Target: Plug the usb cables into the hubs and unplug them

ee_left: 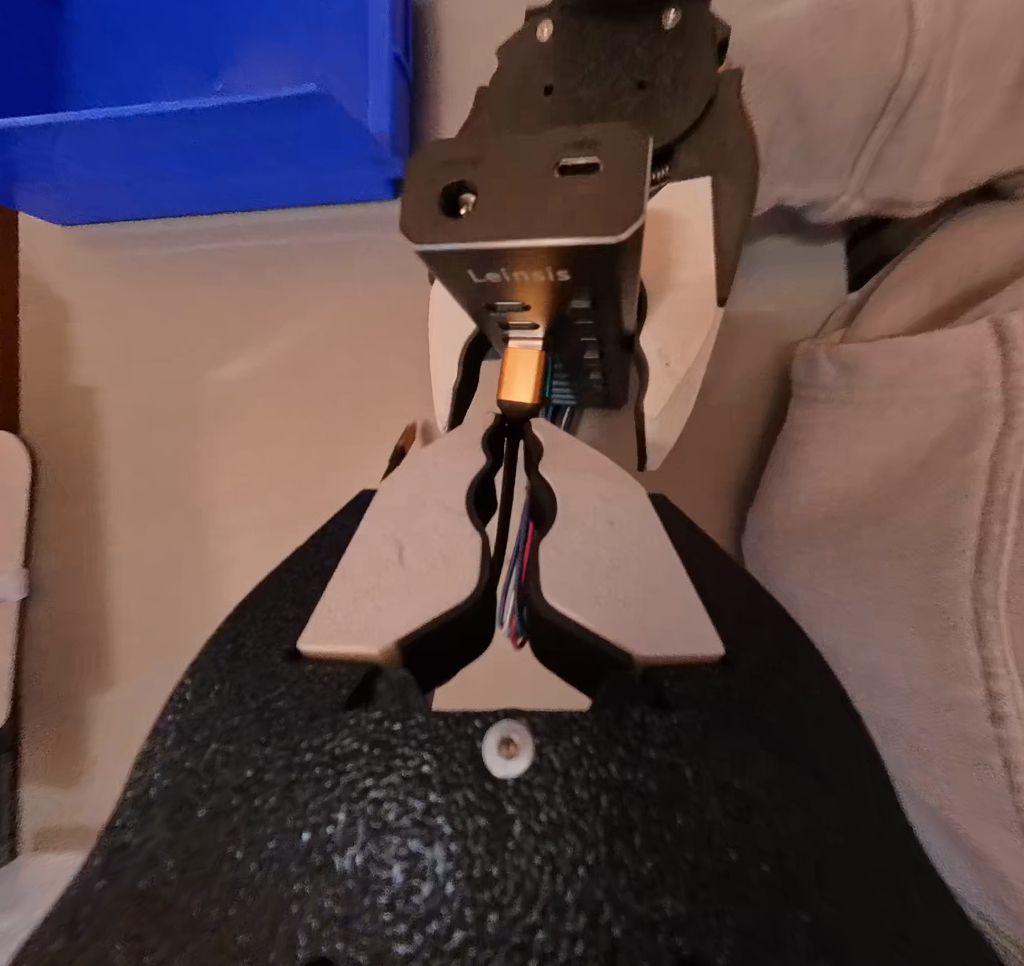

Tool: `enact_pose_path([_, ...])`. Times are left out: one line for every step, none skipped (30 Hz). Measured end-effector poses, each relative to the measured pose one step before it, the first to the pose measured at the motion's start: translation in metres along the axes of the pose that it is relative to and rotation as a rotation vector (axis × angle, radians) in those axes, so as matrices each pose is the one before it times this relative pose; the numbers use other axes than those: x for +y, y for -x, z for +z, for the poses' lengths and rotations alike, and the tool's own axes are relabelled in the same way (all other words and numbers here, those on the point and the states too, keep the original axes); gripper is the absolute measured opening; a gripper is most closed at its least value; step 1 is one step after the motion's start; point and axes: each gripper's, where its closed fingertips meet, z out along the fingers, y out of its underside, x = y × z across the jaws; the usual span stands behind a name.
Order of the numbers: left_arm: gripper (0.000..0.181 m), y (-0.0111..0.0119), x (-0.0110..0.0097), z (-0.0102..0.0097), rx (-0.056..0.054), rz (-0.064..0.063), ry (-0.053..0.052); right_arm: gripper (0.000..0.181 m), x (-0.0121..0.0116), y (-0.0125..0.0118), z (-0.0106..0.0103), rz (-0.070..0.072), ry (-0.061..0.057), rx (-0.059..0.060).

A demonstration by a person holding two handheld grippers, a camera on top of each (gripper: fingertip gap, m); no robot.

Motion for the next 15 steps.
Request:
enact_pose_path([0.003,-0.00104,-0.00004,-0.00051,0.0197,-0.0160,-0.0223,0.074,-0.00115,0.00172,-0.00013,-0.0041,-0.0079,-0.0083])
enact_pose_path([0.004,-0.00039,0.00085,0.00004,0.0083,-0.0090,-0.0107,0.074,0.00069,0.00005,0.00104,-0.0030,0.0043,0.0013])
enact_pose_path([0.004,-0.00059,0.00082,0.00032,0.0063,-0.0057,-0.0079,0.074,0.00101,-0.00024,0.00164,-0.0029,0.0028,-0.0003])
enact_pose_path([0.004,-0.00075,0.00069,0.00001,0.0072,-0.0109,-0.0080,0.074,0.00095,0.00082,0.00085,-0.0035,0.0000,-0.0098])
enact_pose_path([0.004,0.00002,-0.00113,-0.00046,0.0024,-0.0209,-0.0192,0.074,-0.00044,0.00052,-0.00001,-0.0114,-0.0059,-0.0049])
enact_pose_path([0.004,0.00121,-0.00213,-0.00057,-0.0045,-0.0274,-0.0244,0.074,-0.00203,-0.00118,-0.00032,-0.0010,-0.0144,0.0045])
enact_pose_path([0.004,0.00169,-0.00202,-0.00024,-0.0052,-0.0235,-0.0213,0.074,-0.00182,-0.00208,-0.00028,0.0151,-0.0110,0.0042])
enact_pose_path([0.005,0.00176,-0.00113,0.00015,-0.0069,-0.0125,-0.0122,0.074,-0.00186,-0.00216,-0.00028,0.0107,-0.0112,0.0039])
enact_pose_path([0.005,0.00044,0.00022,0.00024,-0.0025,-0.0029,-0.0019,0.074,-0.00023,-0.00159,-0.00017,-0.0054,-0.0002,0.0045])
enact_pose_path([0.005,-0.00070,0.00142,-0.00009,0.0024,0.0052,0.0052,0.074,0.00057,0.00019,0.00033,-0.0099,0.0081,-0.0018])
enact_pose_path([0.005,-0.00159,0.00235,-0.00008,0.0109,0.0020,0.0067,0.074,0.00167,0.00121,0.00116,-0.0090,0.0127,-0.0033])
enact_pose_path([0.006,-0.00228,0.00246,0.00044,0.0169,-0.0025,0.0029,0.074,0.00247,0.00219,0.00084,-0.0067,0.0166,-0.0085])
enact_pose_path([0.006,-0.00165,0.00081,0.00037,0.0063,-0.0021,-0.0089,0.074,0.00190,0.00184,0.00007,-0.0149,0.0132,-0.0047])
enact_pose_path([0.006,-0.00070,-0.00089,-0.00042,-0.0084,0.0028,-0.0213,0.074,-0.00021,0.00014,-0.00051,-0.0183,-0.0017,0.0078])
enact_pose_path([0.007,-0.00099,-0.00159,-0.00104,-0.0054,0.0098,-0.0255,0.074,-0.00167,-0.00019,-0.00059,-0.0075,-0.0096,0.0078])
